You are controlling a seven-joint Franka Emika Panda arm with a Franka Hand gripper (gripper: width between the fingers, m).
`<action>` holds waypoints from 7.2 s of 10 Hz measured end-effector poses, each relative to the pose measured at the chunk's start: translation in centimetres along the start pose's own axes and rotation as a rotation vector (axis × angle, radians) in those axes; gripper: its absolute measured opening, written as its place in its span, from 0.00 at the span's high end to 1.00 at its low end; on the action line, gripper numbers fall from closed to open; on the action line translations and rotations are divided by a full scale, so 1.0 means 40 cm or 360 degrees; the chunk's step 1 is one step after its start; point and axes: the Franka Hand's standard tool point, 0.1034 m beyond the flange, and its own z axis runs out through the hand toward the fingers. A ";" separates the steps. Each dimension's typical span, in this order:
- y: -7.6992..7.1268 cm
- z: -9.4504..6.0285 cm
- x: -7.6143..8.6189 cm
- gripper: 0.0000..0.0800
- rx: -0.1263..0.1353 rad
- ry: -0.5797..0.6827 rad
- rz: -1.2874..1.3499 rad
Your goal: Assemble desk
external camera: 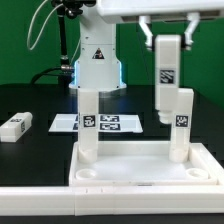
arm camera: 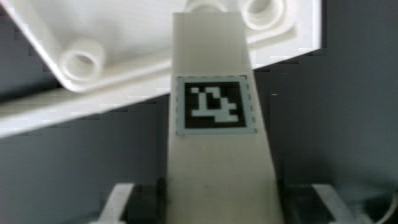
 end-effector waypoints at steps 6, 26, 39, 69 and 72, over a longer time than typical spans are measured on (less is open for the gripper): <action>-0.078 0.007 -0.022 0.64 0.0077 0.0011 -0.0052; -0.085 0.157 -0.037 0.64 0.0102 0.0150 -0.0219; -0.073 0.180 -0.058 0.64 0.0104 0.0218 -0.0197; -0.082 0.200 -0.011 0.22 0.0033 -0.0491 -0.0038; -0.082 0.200 -0.011 0.63 -0.0005 -0.0492 0.0202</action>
Offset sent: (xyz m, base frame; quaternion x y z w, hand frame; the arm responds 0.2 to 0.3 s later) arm 0.0000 0.0000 0.0000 0.0000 0.0000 0.0000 1.0000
